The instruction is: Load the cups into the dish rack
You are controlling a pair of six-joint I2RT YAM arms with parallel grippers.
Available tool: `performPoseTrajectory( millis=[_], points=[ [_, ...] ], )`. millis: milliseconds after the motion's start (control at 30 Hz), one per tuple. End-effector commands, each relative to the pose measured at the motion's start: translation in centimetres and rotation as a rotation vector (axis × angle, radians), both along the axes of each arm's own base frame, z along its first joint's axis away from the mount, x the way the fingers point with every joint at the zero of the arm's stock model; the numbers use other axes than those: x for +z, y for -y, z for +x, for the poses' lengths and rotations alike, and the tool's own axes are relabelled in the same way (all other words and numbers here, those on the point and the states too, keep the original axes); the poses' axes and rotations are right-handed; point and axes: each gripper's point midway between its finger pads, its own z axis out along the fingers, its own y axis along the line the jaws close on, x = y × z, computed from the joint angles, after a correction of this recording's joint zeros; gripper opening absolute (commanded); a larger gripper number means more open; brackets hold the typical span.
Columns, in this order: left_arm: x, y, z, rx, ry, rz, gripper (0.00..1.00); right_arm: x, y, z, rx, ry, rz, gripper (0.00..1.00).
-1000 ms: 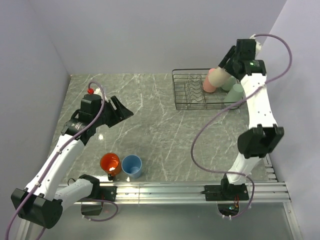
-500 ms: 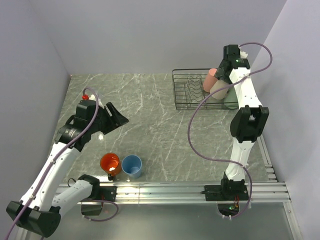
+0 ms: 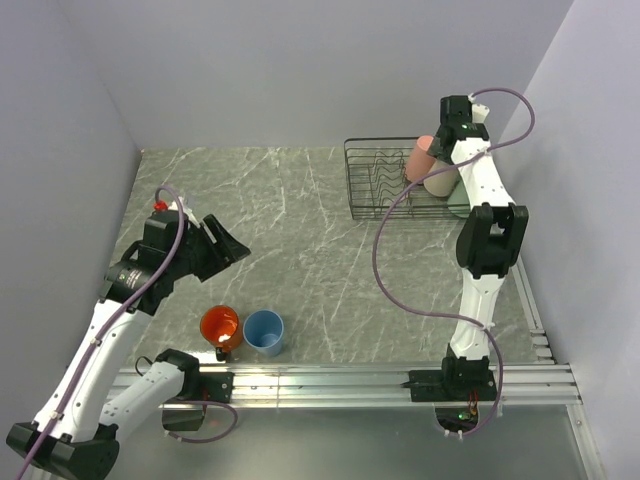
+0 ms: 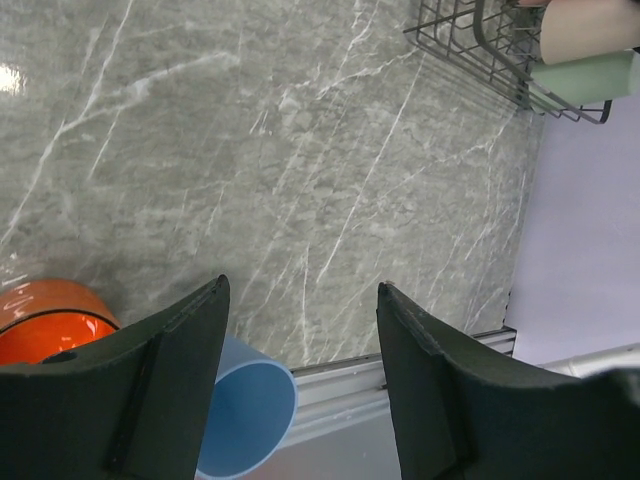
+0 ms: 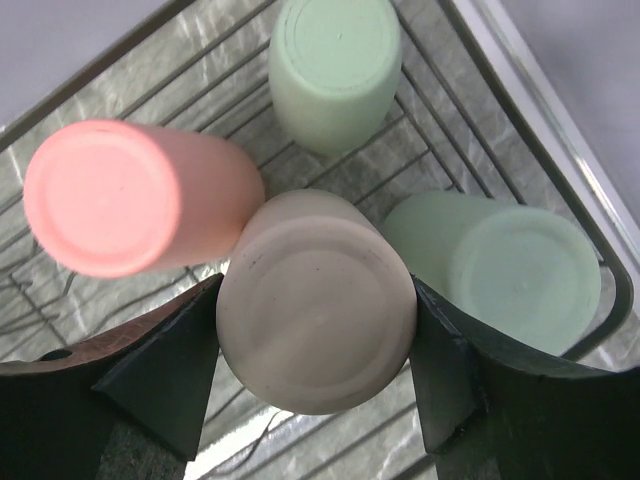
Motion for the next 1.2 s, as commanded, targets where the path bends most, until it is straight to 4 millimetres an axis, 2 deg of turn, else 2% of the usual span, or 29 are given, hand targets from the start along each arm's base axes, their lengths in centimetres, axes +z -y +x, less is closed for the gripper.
performPoseTrajectory(
  millis=[0, 333, 433, 467, 567, 667, 733, 800, 833, 867, 1167],
  points=[
    [0.2, -0.4, -0.3, 0.032, -0.006, -0.011, 0.65, 1.1, 0.9, 1.2, -0.041, 0.076, -0.063, 0.00],
    [-0.6, -0.3, -0.7, 0.046, -0.017, -0.038, 0.65, 0.8, 0.5, 1.9, -0.045, 0.083, -0.130, 0.00],
    [-0.8, -0.2, -0.6, 0.044, -0.024, -0.038, 0.65, 0.2, 0.4, 1.9, -0.045, 0.071, -0.140, 0.13],
    [-0.9, -0.2, -0.6, 0.045, -0.026, -0.036, 0.65, 0.2, 0.5, 1.8, -0.048, 0.069, -0.144, 0.26],
    [-0.9, -0.2, -0.5, 0.042, -0.026, -0.036, 0.65, -0.3, 0.6, 1.6, -0.052, 0.059, -0.144, 0.49],
    [-0.9, -0.1, -0.5, 0.037, -0.027, -0.038, 0.64, -0.6, 0.6, 1.5, -0.055, 0.056, -0.145, 0.60],
    [-0.9, -0.1, -0.4, 0.036, -0.029, -0.036, 0.64, -0.8, 0.6, 1.3, -0.059, 0.052, -0.148, 0.63],
    [-0.9, -0.1, -0.4, 0.035, -0.028, -0.034, 0.64, -0.7, 0.6, 1.3, -0.062, 0.054, -0.148, 0.71],
    [-1.0, 0.0, -0.4, 0.032, -0.032, -0.034, 0.64, -0.7, 0.7, 1.3, -0.064, 0.055, -0.149, 0.86],
    [-0.9, 0.0, -0.4, 0.031, -0.029, -0.036, 0.64, -0.6, 0.7, 1.2, -0.062, 0.055, -0.150, 0.96],
    [-1.0, 0.0, -0.5, 0.028, -0.028, -0.035, 0.64, 1.4, 0.9, 1.4, -0.076, 0.099, -0.150, 0.98]
  ],
)
